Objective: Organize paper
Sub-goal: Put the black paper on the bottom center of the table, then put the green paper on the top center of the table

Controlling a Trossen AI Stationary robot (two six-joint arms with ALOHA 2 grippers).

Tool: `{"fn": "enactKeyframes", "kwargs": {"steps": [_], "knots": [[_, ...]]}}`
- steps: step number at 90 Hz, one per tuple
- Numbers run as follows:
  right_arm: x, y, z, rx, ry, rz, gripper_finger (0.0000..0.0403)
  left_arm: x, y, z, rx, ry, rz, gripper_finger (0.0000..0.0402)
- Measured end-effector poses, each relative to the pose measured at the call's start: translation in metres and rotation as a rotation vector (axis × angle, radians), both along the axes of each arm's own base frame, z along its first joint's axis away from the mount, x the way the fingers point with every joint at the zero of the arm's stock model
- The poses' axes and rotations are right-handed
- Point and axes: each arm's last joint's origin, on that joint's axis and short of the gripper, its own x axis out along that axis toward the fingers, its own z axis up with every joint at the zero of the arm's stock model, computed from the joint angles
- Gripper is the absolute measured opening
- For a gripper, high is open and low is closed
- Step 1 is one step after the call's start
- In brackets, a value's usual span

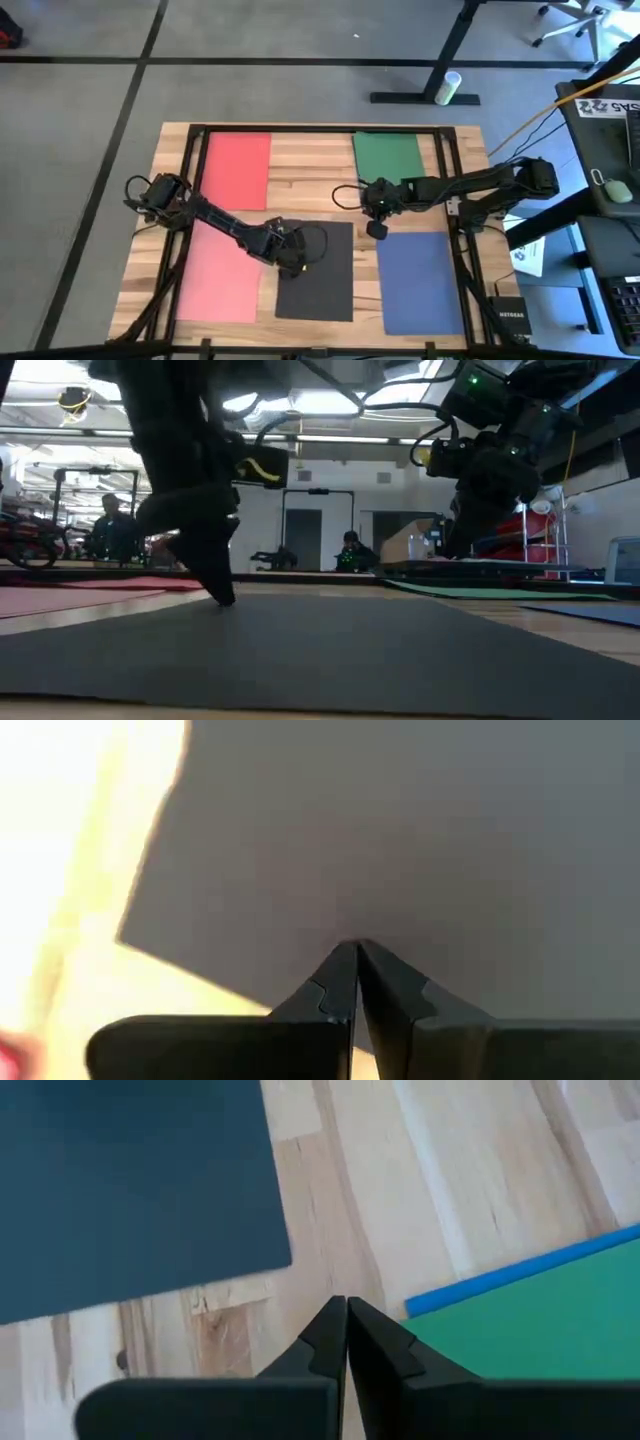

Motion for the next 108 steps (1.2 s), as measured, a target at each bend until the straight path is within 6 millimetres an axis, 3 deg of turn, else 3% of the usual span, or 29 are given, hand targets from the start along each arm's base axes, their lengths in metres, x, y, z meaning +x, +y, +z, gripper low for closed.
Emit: {"fn": "enactKeyframes", "kwargs": {"steps": [46, 69, 90, 108], "knots": [[-0.002, 0.001, -0.001, 0.017, 0.018, 0.010, 0.0000, -0.006, -0.026, -0.003, -0.060, -0.041, 0.002, 0.0000], [-0.001, 0.001, -0.001, 0.017, 0.017, 0.009, 0.0000, -0.004, -0.020, 0.002, -0.043, -0.040, -0.018, 0.0000], [-0.001, 0.001, -0.001, 0.016, 0.016, 0.010, 0.0000, 0.018, -0.002, 0.020, -0.010, -0.128, -0.067, 0.0000], [-0.001, 0.001, -0.001, 0.015, 0.015, 0.011, 0.0000, 0.046, 0.008, 0.033, -0.060, -0.344, -0.174, 0.0000]]}}
